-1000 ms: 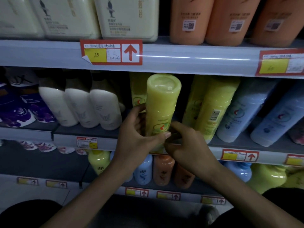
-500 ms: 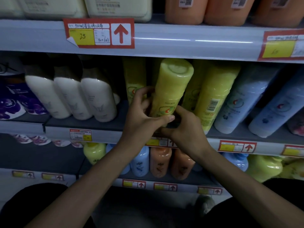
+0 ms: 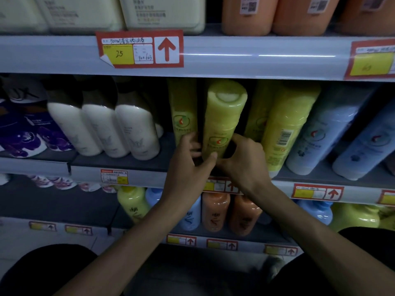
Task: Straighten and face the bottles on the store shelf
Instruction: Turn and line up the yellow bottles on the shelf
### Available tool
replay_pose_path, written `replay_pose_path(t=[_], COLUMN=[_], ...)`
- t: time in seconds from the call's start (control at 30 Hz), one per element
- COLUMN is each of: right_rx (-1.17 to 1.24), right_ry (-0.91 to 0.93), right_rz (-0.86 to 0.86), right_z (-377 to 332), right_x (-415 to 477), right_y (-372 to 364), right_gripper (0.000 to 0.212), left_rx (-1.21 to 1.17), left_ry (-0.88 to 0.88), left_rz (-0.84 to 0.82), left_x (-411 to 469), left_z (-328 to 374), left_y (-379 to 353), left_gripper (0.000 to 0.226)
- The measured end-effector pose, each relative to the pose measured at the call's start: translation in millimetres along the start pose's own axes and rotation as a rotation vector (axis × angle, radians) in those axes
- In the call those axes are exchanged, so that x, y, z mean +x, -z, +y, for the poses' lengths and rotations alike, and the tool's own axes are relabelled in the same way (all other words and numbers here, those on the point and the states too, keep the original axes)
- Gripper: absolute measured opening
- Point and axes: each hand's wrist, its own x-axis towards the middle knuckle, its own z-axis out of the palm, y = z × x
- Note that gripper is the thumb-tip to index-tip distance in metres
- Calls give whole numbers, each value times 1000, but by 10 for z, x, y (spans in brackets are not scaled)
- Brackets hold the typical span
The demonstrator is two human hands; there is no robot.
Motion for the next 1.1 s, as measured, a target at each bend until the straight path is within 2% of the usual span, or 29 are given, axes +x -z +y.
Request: replay_pose_path(t=[0.13, 0.3, 0.5, 0.73, 0.97, 1.1], right_rx=[-56, -63, -40, 38, 74, 75], right_ry=[-16, -42, -90, -132, -156, -154], right_rz=[-13, -43, -45, 32, 74, 85], right_z=[19, 5, 10, -8, -18, -27], right_x=[54, 133, 162, 62, 29, 38], right_y=[-33, -50, -126, -143, -191, -219], right_gripper=[41, 48, 53, 61, 58, 59], left_rx=[20, 37, 73, 11, -37, -20], left_ry=[74, 95, 98, 180, 202, 187], left_rz=[-80, -118, -132, -120, -101, -135], left_x=[-21, -4, 38, 70, 66, 37], left_z=[-86, -110, -108, -135, -78, -45], left_y=[51, 58, 39, 24, 27, 25], left_gripper=[41, 50, 57, 49, 51, 66])
